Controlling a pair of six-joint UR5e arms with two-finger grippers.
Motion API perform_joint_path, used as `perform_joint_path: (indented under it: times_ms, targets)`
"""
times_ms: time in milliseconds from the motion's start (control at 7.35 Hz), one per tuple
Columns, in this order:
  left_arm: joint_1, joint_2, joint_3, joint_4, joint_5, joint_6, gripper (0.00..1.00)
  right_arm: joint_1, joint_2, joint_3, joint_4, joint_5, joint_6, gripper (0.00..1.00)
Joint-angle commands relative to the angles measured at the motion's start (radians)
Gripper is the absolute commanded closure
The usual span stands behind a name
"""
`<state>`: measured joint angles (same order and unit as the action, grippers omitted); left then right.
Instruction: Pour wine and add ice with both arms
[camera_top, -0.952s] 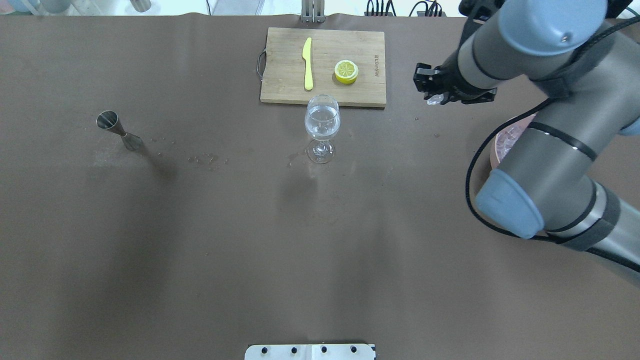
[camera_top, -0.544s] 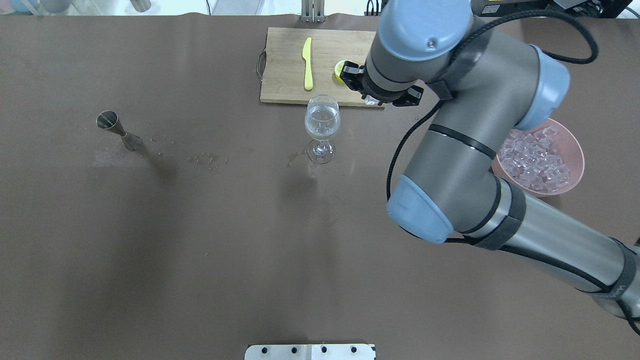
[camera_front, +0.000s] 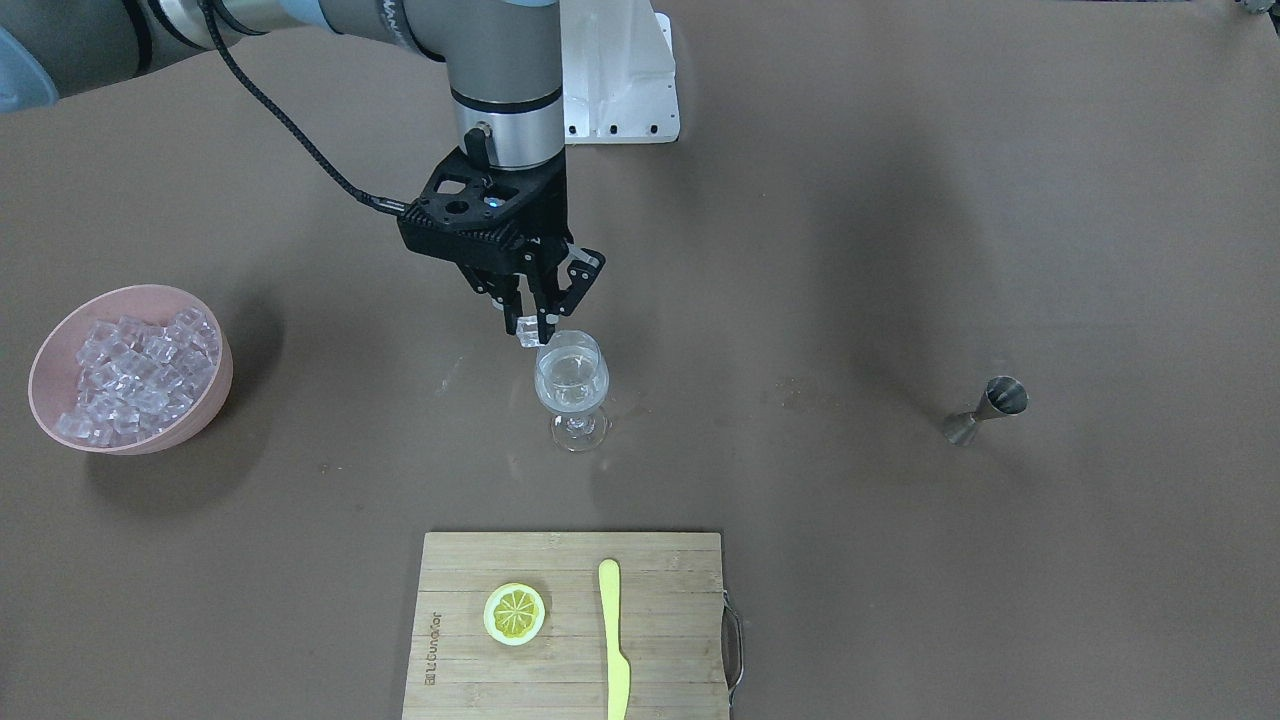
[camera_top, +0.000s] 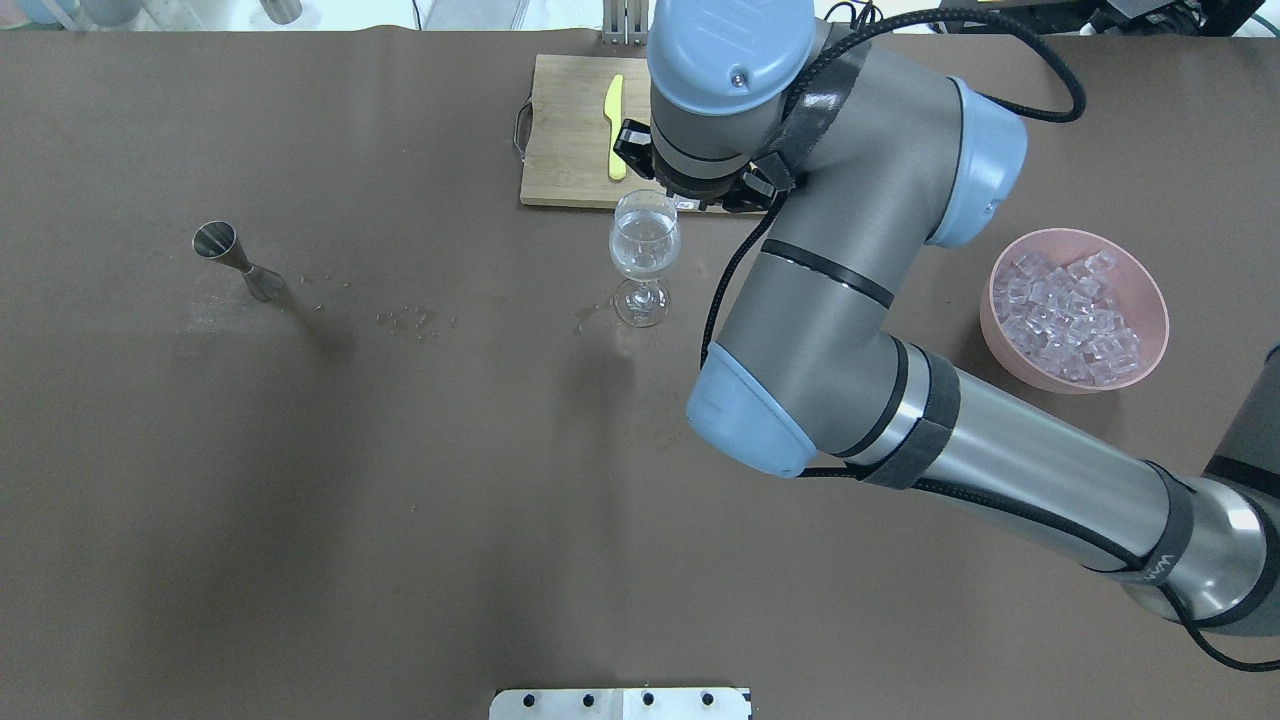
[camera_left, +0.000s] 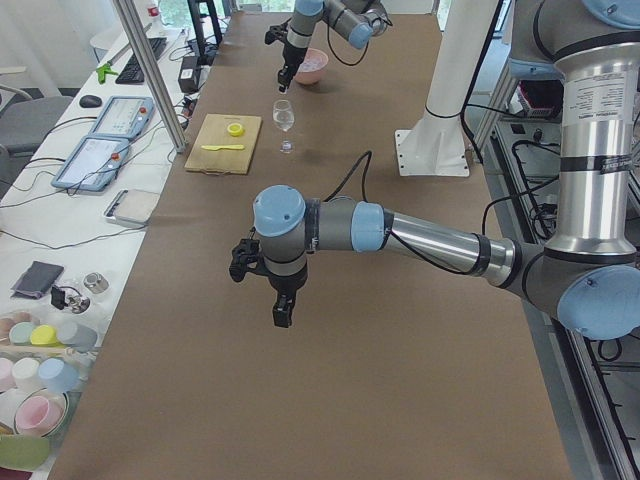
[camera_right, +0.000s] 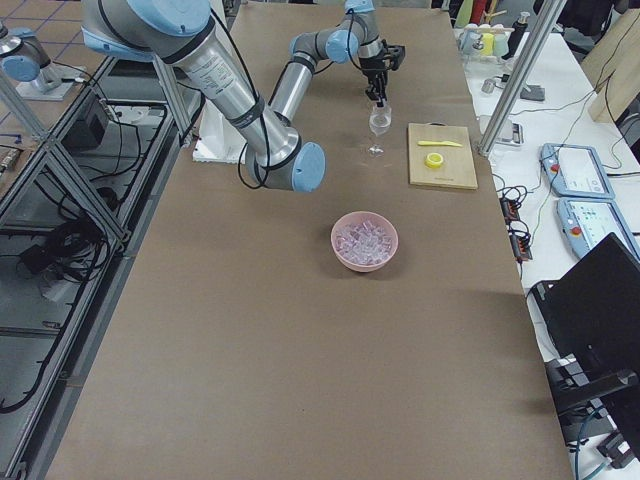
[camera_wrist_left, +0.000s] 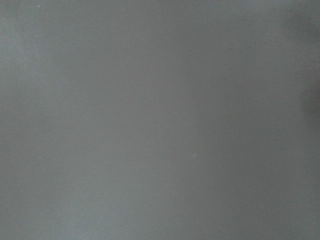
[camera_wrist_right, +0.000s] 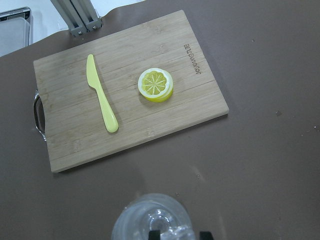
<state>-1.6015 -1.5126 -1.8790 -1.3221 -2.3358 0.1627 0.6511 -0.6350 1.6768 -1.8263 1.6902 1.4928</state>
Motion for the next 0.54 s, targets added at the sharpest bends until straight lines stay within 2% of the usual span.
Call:
perform_joint_path:
  times_ms: [0, 272, 408]
  targets:
    - [0.0, 0.0, 0.0, 0.001, 0.0, -0.008, 0.02, -0.014, 0.043, -0.061, -0.007, -0.004, 0.004, 1.0]
    - [0.0, 0.0, 0.0, 0.001, -0.002, -0.008, 0.02, -0.022, 0.041, -0.068, -0.007, -0.004, 0.004, 1.0]
    - [0.0, 0.0, 0.0, 0.001, -0.002, -0.008, 0.02, -0.022, 0.04, -0.069, -0.007, -0.009, 0.004, 0.03]
